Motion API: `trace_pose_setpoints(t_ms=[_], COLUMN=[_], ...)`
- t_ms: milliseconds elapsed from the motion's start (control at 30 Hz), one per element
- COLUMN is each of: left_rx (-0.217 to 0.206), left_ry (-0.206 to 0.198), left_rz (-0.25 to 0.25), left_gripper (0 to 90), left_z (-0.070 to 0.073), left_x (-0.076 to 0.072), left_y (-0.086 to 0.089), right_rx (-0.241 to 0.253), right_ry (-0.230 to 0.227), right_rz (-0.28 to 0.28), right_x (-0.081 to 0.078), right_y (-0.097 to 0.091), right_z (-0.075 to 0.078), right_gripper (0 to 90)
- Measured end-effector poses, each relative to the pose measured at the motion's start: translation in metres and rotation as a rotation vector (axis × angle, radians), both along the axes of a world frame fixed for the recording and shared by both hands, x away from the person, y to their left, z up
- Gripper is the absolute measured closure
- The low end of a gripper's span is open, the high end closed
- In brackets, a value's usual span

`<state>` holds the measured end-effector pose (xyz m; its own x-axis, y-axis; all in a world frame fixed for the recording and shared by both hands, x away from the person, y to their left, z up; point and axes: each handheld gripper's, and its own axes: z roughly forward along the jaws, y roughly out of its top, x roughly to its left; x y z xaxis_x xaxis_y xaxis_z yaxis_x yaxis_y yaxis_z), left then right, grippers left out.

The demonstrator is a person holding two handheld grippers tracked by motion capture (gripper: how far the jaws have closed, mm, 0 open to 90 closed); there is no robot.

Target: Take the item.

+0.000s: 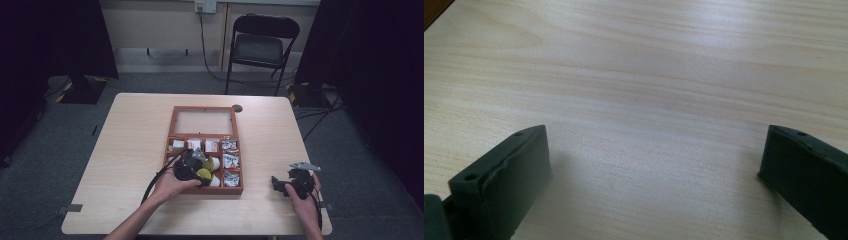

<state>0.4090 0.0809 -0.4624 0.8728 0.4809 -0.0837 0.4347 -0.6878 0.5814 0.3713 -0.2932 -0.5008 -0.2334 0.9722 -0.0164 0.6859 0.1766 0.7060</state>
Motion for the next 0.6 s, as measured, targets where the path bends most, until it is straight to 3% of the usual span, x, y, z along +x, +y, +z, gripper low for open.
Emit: trace_pose_setpoints(t_ms=[200,333,400,600], left_rx=[0.051,0.052,0.073,0.052], left_ry=[-0.023,-0.022,-0.024,-0.04], left_rz=[-0.007,-0.004,-0.002,-0.007], left_gripper=[37.8,39.1,40.8,50.0], left_z=[-0.0009,-0.0011,-0.0012,-0.0006], left_x=[-0.0026,-0.0026,-0.0029,-0.0042], left_y=[-0.0033,-0.003,-0.0034,0.0002], right_rx=[0.0,-0.001,0.0,-0.001], right_ry=[0.001,0.0,0.0,0.0], right_rz=[0.0,0.0,0.0,0.0], right_x=[-0.0001,-0.0001,-0.0001,-0.0001], right_y=[0.0,0.0,0.0,0.0], right_z=[0.0,0.0,0.0,0.0], right_gripper=[0.0,0.0,0.0,0.0])
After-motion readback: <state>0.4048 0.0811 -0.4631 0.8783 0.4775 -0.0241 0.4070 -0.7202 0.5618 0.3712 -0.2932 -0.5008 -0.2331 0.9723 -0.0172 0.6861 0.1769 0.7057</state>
